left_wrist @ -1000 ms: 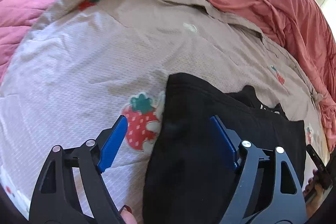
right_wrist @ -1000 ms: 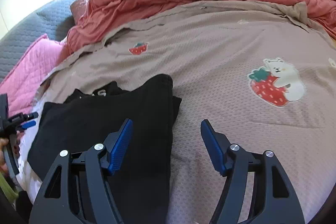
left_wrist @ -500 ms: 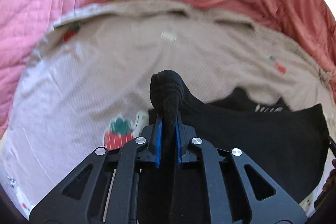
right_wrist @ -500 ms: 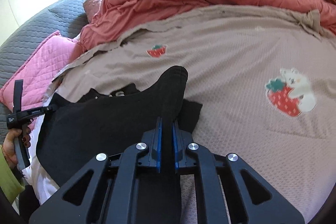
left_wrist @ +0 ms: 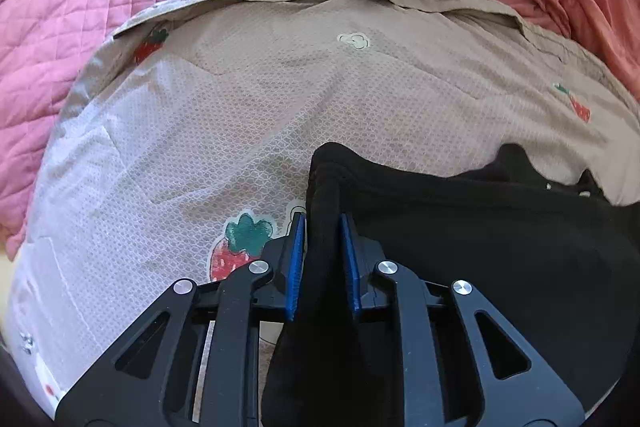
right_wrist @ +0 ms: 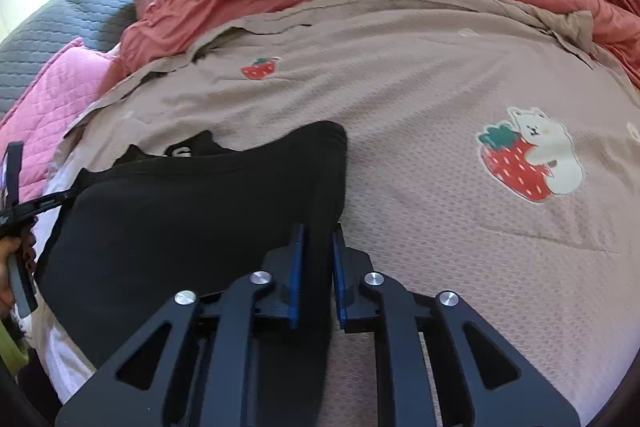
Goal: Fold small clothes
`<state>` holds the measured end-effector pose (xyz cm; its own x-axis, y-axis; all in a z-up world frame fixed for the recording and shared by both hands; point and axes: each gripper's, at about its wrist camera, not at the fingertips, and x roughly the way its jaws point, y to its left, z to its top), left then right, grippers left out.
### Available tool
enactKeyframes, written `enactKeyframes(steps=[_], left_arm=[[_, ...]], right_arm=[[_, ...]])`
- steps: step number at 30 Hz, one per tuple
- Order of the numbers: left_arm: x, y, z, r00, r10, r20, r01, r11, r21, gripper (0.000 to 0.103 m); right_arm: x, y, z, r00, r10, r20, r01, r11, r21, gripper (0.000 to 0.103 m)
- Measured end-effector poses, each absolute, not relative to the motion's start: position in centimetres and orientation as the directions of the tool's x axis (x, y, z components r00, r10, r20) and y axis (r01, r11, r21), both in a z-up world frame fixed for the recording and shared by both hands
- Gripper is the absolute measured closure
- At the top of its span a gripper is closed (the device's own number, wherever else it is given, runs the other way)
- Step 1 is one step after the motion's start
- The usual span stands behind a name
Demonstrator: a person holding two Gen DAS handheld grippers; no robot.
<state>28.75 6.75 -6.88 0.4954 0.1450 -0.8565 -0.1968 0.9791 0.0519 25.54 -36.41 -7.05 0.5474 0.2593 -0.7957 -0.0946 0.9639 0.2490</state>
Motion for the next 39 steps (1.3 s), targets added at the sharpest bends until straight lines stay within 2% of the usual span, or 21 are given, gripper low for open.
enactKeyframes(steps=[2,4,10,12,13,18,21,22,23,28,33,39], left_arm=[[28.6,6.5,-6.7,0.495,0.167,-0.852,-0.187,0.979,0.083,0.088],[28.3,6.6,-6.2,0.498,0.171,-0.85,-0.197,0.977,0.081,0.087],[25.7,8.0,-3.3,0.531,0.193,-0.825,-0.262,0.963,0.056,0.084],[24.7,7.8,-2.6,0.542,0.176,-0.822,-0.251,0.967,0.041,0.072],[24.0,7.7,-2.2,0.551,0.166,-0.818,-0.242,0.97,0.034,0.07],[21.2,5.9,-1.3,0.563,0.131,-0.816,-0.188,0.982,0.028,0.052],[20.0,5.0,-1.0,0.57,0.115,-0.813,-0.164,0.986,0.025,0.044],[19.5,4.5,-0.9,0.573,0.107,-0.813,-0.15,0.988,0.024,0.043],[19.3,4.3,-0.8,0.575,0.104,-0.812,-0.144,0.989,0.024,0.042],[18.1,3.4,-0.2,0.581,0.086,-0.809,-0.12,0.993,0.019,0.035],[17.4,2.7,0.2,0.594,0.071,-0.801,-0.094,0.995,0.019,0.029],[16.7,2.2,-0.7,0.581,0.072,-0.811,-0.083,0.996,0.029,0.029]], right_arm=[[25.7,-37.2,-7.4,0.537,0.257,-0.803,-0.057,0.961,0.269,0.076],[25.7,-37.9,-7.5,0.535,0.271,-0.8,-0.033,0.953,0.301,0.072],[25.3,-37.9,-5.9,0.57,0.269,-0.776,-0.042,0.953,0.299,0.069],[25.0,-37.7,-5.2,0.591,0.279,-0.757,-0.062,0.951,0.302,0.062],[24.8,-37.5,-4.8,0.6,0.284,-0.748,-0.074,0.951,0.301,0.059],[24.1,-36.3,-3.5,0.622,0.316,-0.716,-0.15,0.946,0.287,0.058],[23.6,-35.5,-2.8,0.636,0.325,-0.7,-0.189,0.945,0.267,0.054],[23.4,-35.3,-2.6,0.643,0.325,-0.694,-0.198,0.945,0.259,0.043],[23.1,-35.2,-2.3,0.649,0.326,-0.687,-0.206,0.945,0.254,0.038],[21.6,-34.0,-1.2,0.666,0.348,-0.66,-0.265,0.937,0.227,0.033],[19.8,-33.2,-0.6,0.667,0.365,-0.649,-0.288,0.93,0.226,0.033],[18.6,-32.1,-1.0,0.65,0.369,-0.665,-0.284,0.929,0.238,0.033]])
